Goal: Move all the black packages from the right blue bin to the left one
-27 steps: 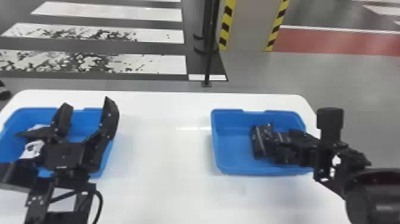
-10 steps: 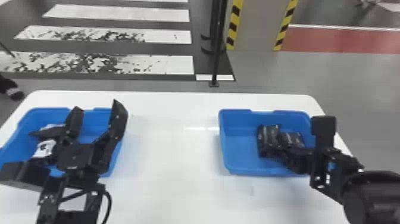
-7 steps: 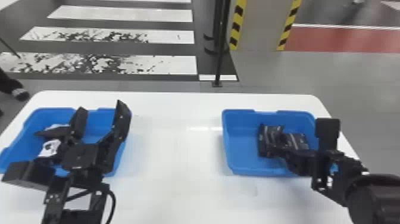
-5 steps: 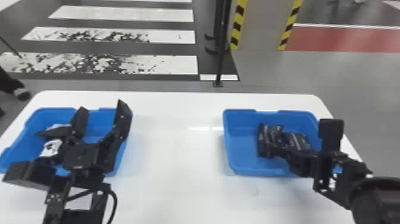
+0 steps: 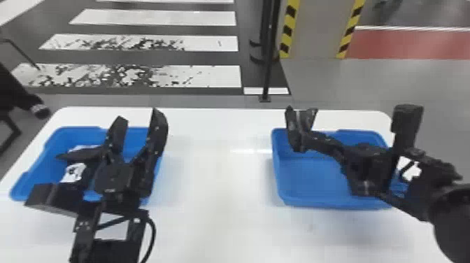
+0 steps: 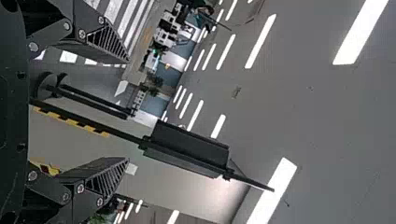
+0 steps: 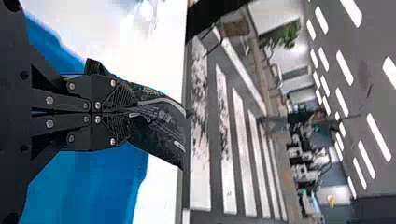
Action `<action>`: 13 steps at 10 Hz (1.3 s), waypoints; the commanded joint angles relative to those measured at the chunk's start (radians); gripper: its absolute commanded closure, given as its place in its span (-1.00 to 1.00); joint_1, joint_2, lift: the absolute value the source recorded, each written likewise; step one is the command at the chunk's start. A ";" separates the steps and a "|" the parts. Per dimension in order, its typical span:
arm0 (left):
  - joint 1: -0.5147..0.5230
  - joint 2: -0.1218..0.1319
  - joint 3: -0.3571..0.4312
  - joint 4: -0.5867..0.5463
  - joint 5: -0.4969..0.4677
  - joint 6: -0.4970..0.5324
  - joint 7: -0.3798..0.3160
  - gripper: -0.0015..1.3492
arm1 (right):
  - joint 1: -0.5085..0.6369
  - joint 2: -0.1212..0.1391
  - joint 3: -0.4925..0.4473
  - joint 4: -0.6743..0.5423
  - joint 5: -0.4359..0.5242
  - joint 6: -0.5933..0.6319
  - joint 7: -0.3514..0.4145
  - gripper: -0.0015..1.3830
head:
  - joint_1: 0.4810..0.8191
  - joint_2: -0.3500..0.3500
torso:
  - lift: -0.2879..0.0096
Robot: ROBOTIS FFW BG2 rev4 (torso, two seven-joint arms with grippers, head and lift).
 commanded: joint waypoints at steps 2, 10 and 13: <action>-0.005 0.015 -0.053 -0.055 0.090 0.066 -0.021 -0.50 | -0.102 -0.036 0.153 0.056 -0.172 -0.061 0.111 0.72 | 0.27 0.12 | -0.19; -0.037 0.035 -0.061 -0.177 0.243 0.503 -0.162 -0.50 | -0.209 -0.062 0.328 0.186 -0.397 -0.108 0.252 0.72 | 0.23 0.14 | -0.19; -0.035 0.033 -0.063 -0.177 0.243 0.513 -0.162 -0.36 | -0.217 -0.065 0.374 0.206 -0.415 -0.113 0.252 0.72 | 0.27 0.25 | -0.19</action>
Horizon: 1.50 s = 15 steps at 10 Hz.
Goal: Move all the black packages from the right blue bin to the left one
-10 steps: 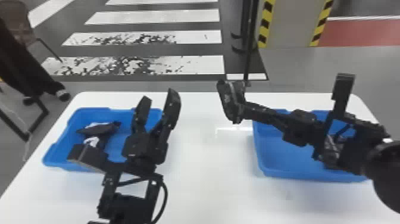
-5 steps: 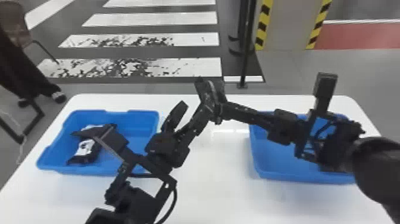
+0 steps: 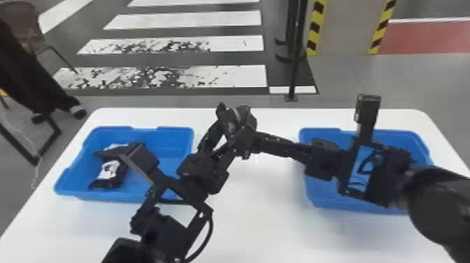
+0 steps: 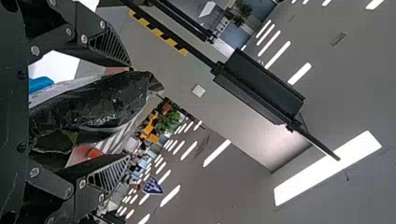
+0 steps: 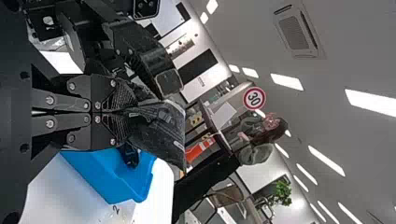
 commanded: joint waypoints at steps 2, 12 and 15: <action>0.003 -0.002 0.014 -0.022 -0.003 0.080 -0.006 0.16 | -0.011 -0.003 0.003 0.004 -0.010 -0.006 0.002 0.72 | 0.27 0.25 | -0.19; -0.071 -0.039 0.279 0.275 -0.484 -0.203 0.144 0.79 | 0.004 -0.002 -0.023 0.063 0.016 -0.060 -0.002 -0.83 | 0.27 0.62 | -0.19; -0.078 -0.049 0.379 0.368 -0.649 -0.220 0.186 0.76 | 0.043 -0.002 -0.079 0.061 0.036 -0.063 -0.018 -0.83 | 0.27 0.83 | -0.19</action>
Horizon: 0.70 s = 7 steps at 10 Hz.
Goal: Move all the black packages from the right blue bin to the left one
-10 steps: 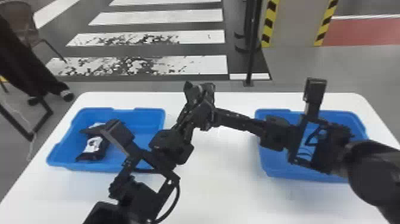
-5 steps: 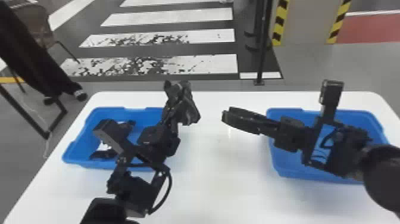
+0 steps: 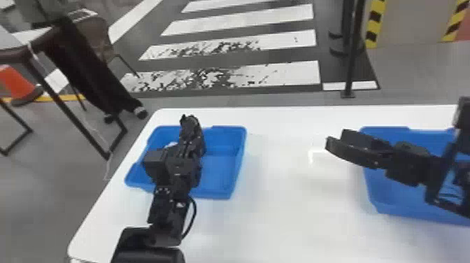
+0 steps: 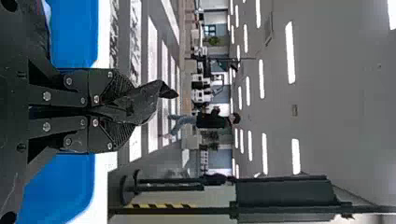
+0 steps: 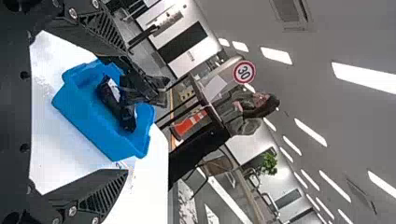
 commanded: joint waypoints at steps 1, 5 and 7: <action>0.013 -0.004 -0.002 0.010 0.034 -0.003 0.004 0.24 | 0.011 0.000 -0.034 -0.009 0.036 -0.002 -0.003 -0.83 | 0.27 0.86 | -0.19; 0.038 -0.001 -0.097 0.007 0.136 -0.146 -0.001 -0.83 | 0.209 0.038 -0.275 -0.343 0.284 0.177 -0.204 -0.83 | 0.27 0.62 | -0.19; 0.072 -0.001 -0.133 -0.054 0.176 -0.237 -0.001 -0.86 | 0.320 0.077 -0.367 -0.545 0.393 0.300 -0.382 -0.82 | 0.27 0.43 | -0.19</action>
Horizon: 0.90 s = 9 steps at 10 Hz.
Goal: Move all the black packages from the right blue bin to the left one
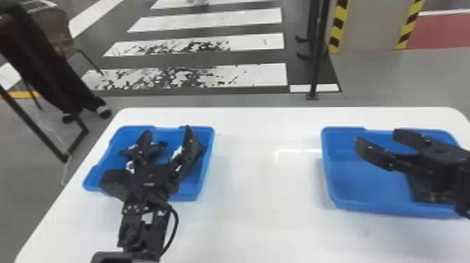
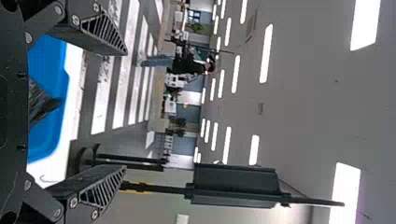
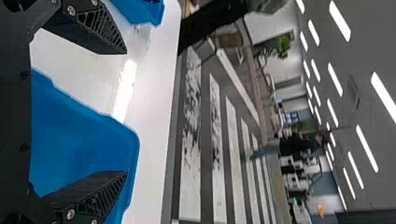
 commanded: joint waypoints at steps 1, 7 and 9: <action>0.027 0.001 -0.031 -0.068 0.032 -0.015 0.000 -0.86 | 0.052 0.023 -0.059 -0.079 0.059 0.084 -0.065 -0.82 | 0.27 0.29 | -0.19; 0.046 0.010 -0.093 -0.110 0.082 0.007 -0.005 -0.86 | -0.085 0.039 -0.069 0.032 0.216 0.334 -0.263 -0.82 | 0.27 -0.28 | -0.19; 0.046 0.010 -0.093 -0.110 0.086 0.007 -0.006 -0.86 | -0.115 0.039 -0.067 0.103 0.214 0.374 -0.263 -0.81 | 0.27 -0.33 | -0.19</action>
